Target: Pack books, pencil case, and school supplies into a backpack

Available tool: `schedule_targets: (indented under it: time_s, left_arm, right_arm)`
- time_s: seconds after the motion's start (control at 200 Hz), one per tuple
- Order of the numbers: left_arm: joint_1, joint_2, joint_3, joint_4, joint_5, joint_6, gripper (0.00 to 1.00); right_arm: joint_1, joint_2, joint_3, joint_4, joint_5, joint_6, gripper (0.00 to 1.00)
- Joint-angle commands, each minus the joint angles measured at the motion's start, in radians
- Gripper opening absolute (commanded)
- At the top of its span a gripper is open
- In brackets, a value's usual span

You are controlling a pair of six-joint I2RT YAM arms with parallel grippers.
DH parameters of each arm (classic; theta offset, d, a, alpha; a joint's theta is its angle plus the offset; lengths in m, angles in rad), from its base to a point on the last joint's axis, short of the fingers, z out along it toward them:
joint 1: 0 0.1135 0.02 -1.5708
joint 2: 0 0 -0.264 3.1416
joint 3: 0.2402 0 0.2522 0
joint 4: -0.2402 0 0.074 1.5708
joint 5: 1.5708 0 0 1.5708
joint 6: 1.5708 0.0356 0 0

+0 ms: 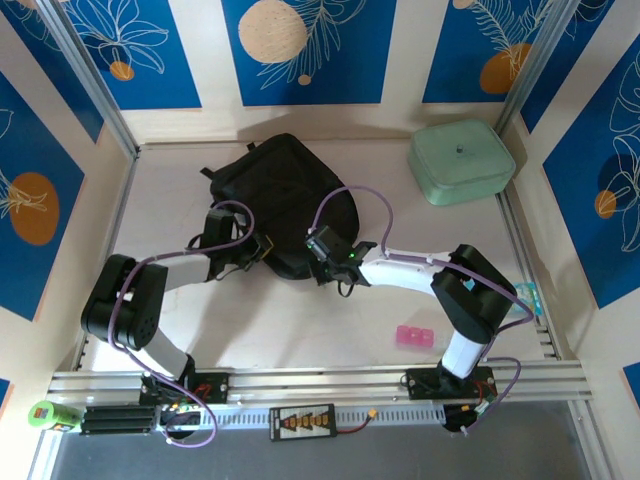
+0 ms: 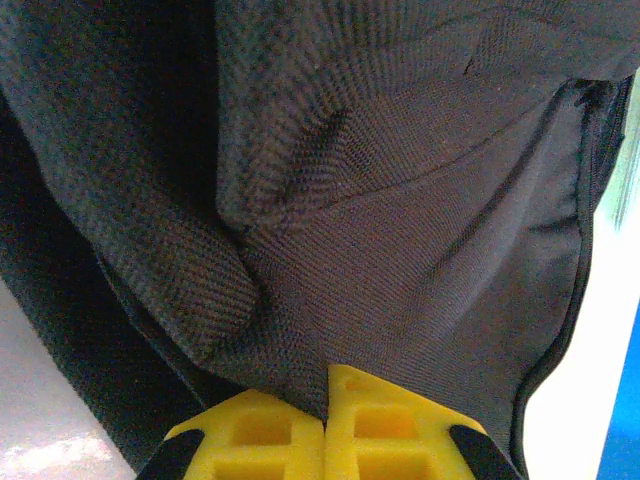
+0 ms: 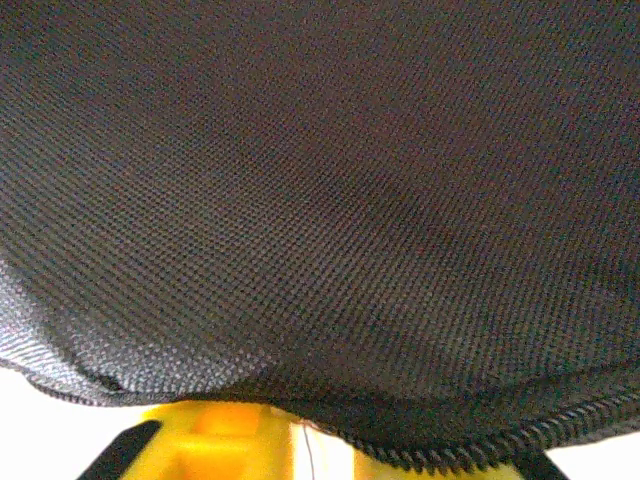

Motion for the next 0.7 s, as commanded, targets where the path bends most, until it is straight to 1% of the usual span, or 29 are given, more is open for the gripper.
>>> schedule_targets:
  time_s: [0.0, 0.08, 0.175, 0.285, 0.4, 0.545, 0.605, 0.695]
  left_arm:
    - [0.019, -0.002, 0.029, -0.022, 0.028, 0.039, 0.00]
    - [0.024, -0.001, 0.029, -0.035, 0.027, 0.051, 0.00]
    - [0.036, -0.004, 0.026, -0.051, 0.019, 0.060, 0.00]
    - [0.045, -0.010, 0.022, -0.070, 0.003, 0.071, 0.00]
    - [0.047, -0.010, 0.025, -0.080, 0.008, 0.084, 0.00]
    - [0.047, -0.005, 0.040, -0.094, 0.006, 0.106, 0.00]
    - [0.047, 0.008, 0.068, -0.110, 0.007, 0.125, 0.00]
    - [0.050, 0.034, 0.123, -0.146, 0.004, 0.161, 0.00]
  right_arm:
    - [-0.003, -0.026, -0.009, 0.072, 0.023, -0.043, 0.11]
    - [-0.004, -0.038, -0.016, 0.044, 0.065, -0.013, 0.00]
    - [-0.015, -0.045, -0.022, -0.042, 0.167, 0.091, 0.00]
    - [-0.061, -0.058, -0.050, -0.104, 0.190, 0.182, 0.00]
    - [-0.128, -0.091, -0.082, -0.113, 0.149, 0.215, 0.00]
    - [-0.201, -0.102, -0.052, -0.128, 0.059, 0.166, 0.00]
    - [-0.212, -0.100, -0.031, -0.136, 0.006, 0.122, 0.00]
    - [-0.197, -0.105, -0.020, -0.142, -0.062, 0.059, 0.00]
